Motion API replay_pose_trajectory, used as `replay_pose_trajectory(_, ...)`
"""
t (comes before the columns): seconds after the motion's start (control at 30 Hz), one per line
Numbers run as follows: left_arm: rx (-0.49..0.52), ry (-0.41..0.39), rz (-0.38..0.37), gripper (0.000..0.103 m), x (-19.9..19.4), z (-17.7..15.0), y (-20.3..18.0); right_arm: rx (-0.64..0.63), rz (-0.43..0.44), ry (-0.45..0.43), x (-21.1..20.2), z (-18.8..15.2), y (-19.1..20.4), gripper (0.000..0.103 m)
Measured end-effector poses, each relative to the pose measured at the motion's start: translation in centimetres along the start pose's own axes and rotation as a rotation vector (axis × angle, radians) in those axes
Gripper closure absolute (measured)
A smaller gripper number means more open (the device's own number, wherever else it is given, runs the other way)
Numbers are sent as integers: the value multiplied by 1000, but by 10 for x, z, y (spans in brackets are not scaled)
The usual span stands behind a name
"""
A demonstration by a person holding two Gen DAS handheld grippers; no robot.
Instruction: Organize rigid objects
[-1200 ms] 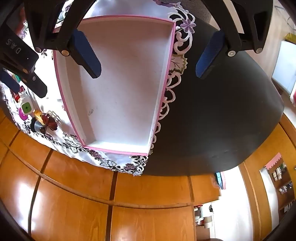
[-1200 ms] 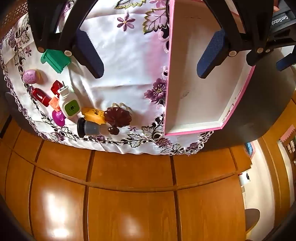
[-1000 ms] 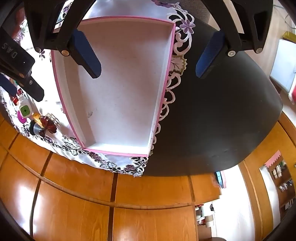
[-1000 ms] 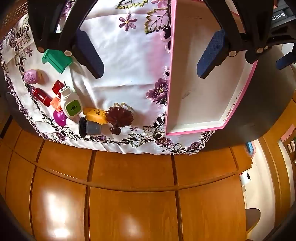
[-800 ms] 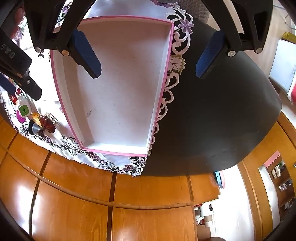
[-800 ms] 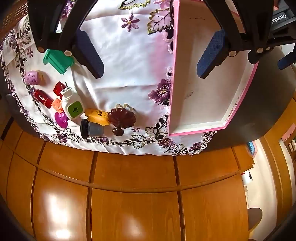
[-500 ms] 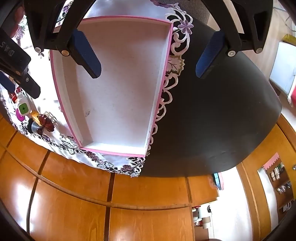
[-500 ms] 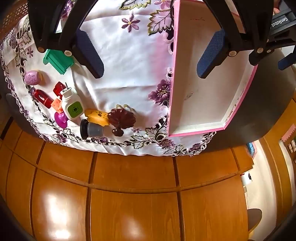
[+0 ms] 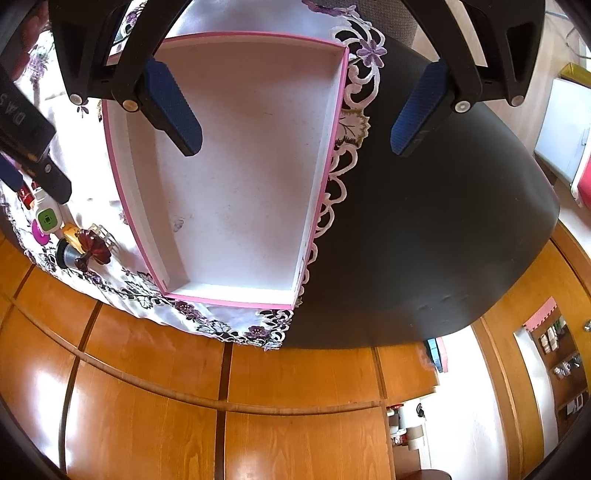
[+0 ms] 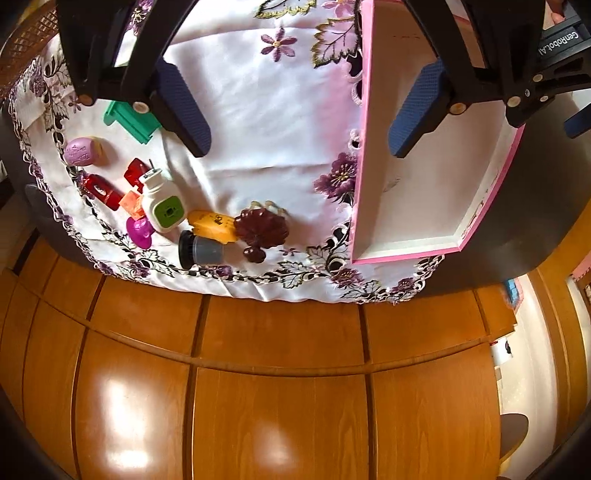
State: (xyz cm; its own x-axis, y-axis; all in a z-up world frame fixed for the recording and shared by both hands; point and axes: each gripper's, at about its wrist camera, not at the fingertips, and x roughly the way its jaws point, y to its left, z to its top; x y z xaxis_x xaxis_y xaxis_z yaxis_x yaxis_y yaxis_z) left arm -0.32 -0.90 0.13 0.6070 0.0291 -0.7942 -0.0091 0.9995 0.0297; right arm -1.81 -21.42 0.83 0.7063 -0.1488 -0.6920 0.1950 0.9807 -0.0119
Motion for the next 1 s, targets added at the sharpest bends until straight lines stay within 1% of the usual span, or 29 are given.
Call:
replay_pose_trajectory(0.13, 0, 1, 3, 0, 0, 1, -1, 12, 6, 16, 2, -1, -3, 10)
replay_pose_trajectory(0.27, 1, 7, 10, 0, 1, 0, -2, 12, -1, 18, 2, -2, -5, 11)
replay_pose_trajectory(0.37, 2, 10, 13, 0, 2, 0, -3, 18, 19, 16, 0, -1, -7, 11)
replay_pose_trajectory(0.47, 11, 9, 11, 0, 2, -1, -6, 13, 48, 21, -1, -1, -8, 17)
replay_pose_trajectory(0.6, 23, -4, 0, 0, -1, -2, -9, 8, 47, 20, -3, 0, -14, 19)
replay_pose_trajectory(0.67, 30, 5, -18, 0, 0, -3, -12, 20, 51, 15, -6, 1, -22, 20)
replay_pose_trajectory(0.73, 38, 38, -40, 0, 4, -4, -17, 31, 53, 1, -9, 3, -29, 20)
replay_pose_trajectory(0.87, 44, 139, -56, 0, 16, -8, -26, 46, 15, -59, -22, 5, -51, 20)
replay_pose_trajectory(0.93, 47, 169, -62, 0, 18, -10, -30, 61, -10, -84, -26, 6, -68, 20)
replay_pose_trajectory(1.0, 54, 189, -83, 0, 17, -11, -34, 73, -34, -97, -28, 7, -82, 20)
